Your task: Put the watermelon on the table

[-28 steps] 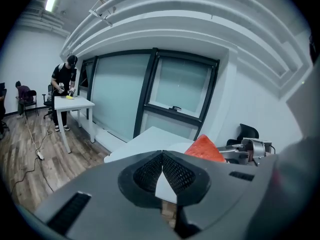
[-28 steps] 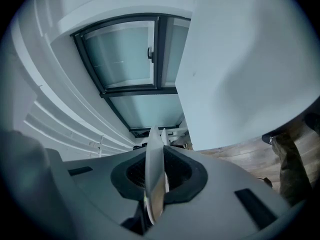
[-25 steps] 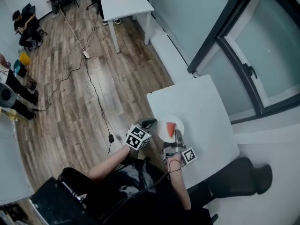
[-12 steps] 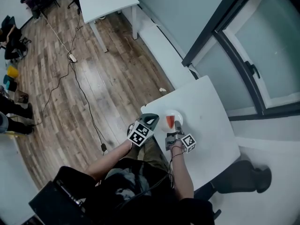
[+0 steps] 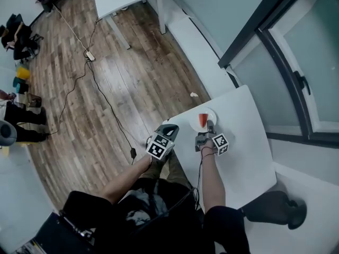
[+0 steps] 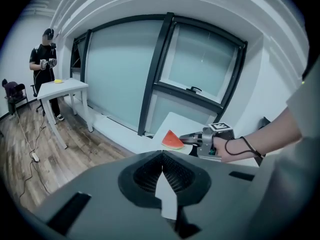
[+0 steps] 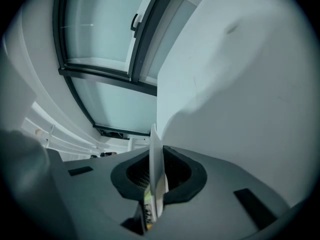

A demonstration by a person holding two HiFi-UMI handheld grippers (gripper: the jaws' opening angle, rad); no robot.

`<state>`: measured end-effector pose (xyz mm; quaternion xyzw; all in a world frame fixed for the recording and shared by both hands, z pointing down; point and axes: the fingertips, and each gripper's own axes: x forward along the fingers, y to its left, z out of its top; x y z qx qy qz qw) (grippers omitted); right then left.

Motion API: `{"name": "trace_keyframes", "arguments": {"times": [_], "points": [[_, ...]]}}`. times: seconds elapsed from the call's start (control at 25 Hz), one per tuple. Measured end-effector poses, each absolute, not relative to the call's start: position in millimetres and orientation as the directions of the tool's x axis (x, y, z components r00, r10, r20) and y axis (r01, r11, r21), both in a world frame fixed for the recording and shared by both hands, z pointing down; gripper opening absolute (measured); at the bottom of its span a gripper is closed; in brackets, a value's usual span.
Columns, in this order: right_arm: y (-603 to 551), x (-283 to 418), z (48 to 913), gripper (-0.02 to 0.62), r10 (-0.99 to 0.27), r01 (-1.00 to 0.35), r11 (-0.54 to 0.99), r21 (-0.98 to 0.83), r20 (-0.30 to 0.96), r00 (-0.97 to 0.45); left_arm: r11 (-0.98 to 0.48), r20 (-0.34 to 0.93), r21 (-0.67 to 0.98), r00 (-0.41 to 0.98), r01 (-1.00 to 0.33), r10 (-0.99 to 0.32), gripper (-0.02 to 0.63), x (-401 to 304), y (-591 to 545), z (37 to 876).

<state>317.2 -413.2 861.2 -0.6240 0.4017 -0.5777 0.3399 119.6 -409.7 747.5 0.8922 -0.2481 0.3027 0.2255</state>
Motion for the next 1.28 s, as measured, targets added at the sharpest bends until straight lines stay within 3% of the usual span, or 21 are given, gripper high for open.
{"name": "trace_keyframes", "arguments": {"times": [0.2, 0.32, 0.48, 0.6, 0.88, 1.12, 1.28], "points": [[-424, 329, 872, 0.051, -0.764, -0.431, -0.598, -0.676, 0.643, 0.051, -0.781, 0.675, 0.27, 0.689, -0.563, -0.264, 0.005, 107, -396, 748], [-435, 340, 864, 0.1, -0.688, -0.695, -0.572, -0.436, 0.716, 0.118, -0.806, 0.684, 0.268, 0.693, -0.528, -0.227, 0.005, 111, -383, 750], [-436, 345, 872, 0.16, -0.553, -0.94, -0.34, 0.029, 0.802, 0.225, -0.808, 0.664, 0.304, 0.721, -0.504, -0.2, 0.005, 123, -376, 743], [-435, 344, 861, 0.16, -0.582, -0.962, -0.156, 0.225, 0.766, 0.274, -0.812, 0.648, 0.318, 0.738, -0.488, -0.19, 0.005, 130, -377, 732], [-404, 300, 738, 0.157, -0.822, -0.984, -0.177, -0.008, 0.552, 0.143, -0.817, 0.567, 0.313, 0.785, -0.485, -0.249, 0.005, 138, -397, 701], [-354, 275, 658, 0.014, -0.883, -0.983, -0.185, -0.016, 0.441, 0.159, -0.83, 0.474, 0.209, 0.796, -0.517, -0.376, 0.005, 147, -410, 648], [-332, 270, 633, 0.011, -0.891, -0.976, -0.21, -0.064, 0.424, 0.164, -0.871, 0.448, 0.209, 0.835, -0.445, -0.319, 0.005, 170, -390, 633]]}}
